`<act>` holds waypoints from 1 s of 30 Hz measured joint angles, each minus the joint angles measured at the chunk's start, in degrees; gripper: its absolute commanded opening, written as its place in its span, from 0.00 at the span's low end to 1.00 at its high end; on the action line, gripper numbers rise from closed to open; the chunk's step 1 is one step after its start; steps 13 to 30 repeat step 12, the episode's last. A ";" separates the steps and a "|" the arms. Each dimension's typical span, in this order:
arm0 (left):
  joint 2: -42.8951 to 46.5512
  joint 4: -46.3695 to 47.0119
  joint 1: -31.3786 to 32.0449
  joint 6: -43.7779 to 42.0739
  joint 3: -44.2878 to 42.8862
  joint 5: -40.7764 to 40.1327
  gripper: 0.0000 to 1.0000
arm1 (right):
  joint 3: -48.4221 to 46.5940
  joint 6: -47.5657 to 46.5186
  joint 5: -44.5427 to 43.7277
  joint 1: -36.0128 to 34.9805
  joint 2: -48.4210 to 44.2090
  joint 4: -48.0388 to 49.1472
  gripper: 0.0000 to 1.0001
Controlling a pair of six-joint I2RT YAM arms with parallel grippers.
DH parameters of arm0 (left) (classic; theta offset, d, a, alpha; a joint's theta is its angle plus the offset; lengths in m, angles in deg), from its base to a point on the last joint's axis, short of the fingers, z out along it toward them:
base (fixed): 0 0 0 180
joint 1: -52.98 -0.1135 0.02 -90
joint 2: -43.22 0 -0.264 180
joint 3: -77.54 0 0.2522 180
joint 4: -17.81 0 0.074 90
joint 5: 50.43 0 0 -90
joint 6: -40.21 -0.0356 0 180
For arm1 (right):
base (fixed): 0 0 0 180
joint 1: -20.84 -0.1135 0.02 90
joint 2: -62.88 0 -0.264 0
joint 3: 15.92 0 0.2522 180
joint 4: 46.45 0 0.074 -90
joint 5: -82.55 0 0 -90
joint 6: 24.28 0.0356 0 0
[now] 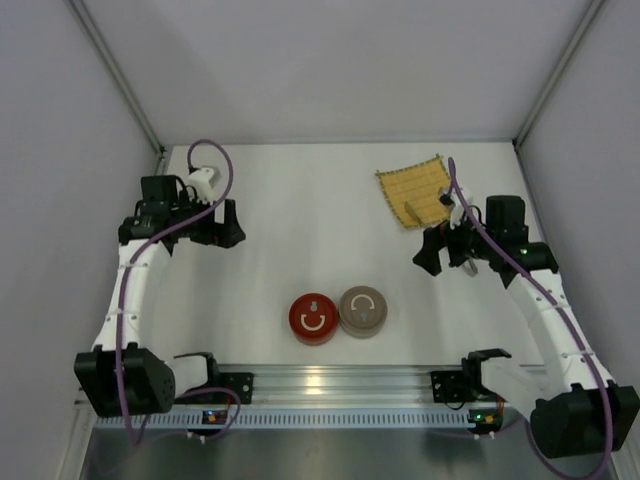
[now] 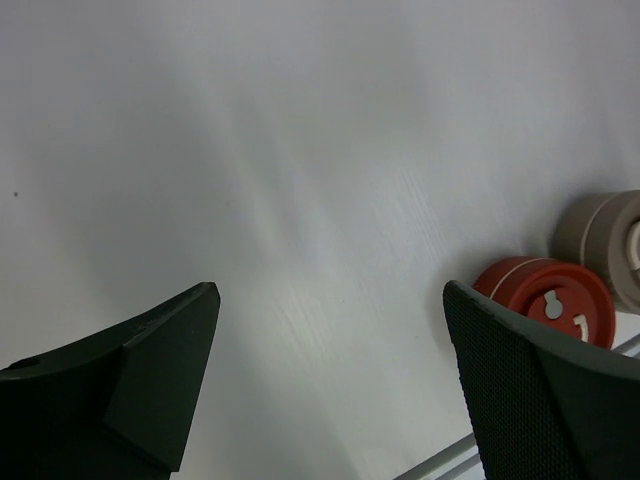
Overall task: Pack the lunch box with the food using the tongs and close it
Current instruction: Reset both arms
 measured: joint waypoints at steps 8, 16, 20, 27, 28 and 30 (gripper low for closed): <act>12.79 -0.04 -0.70 -1.51 12.39 -6.82 0.98 | 4.31 2.73 -4.57 2.32 -2.34 0.85 0.99; 12.81 0.59 -0.70 -1.62 14.64 -7.39 0.98 | 5.92 2.99 -4.98 2.49 -2.95 1.38 0.99; 12.81 0.59 -0.70 -1.62 14.64 -7.39 0.98 | 5.92 2.99 -4.98 2.49 -2.95 1.38 0.99; 12.81 0.59 -0.70 -1.62 14.64 -7.39 0.98 | 5.92 2.99 -4.98 2.49 -2.95 1.38 0.99; 12.81 0.59 -0.70 -1.62 14.64 -7.39 0.98 | 5.92 2.99 -4.98 2.49 -2.95 1.38 0.99; 12.81 0.59 -0.70 -1.62 14.64 -7.39 0.98 | 5.92 2.99 -4.98 2.49 -2.95 1.38 0.99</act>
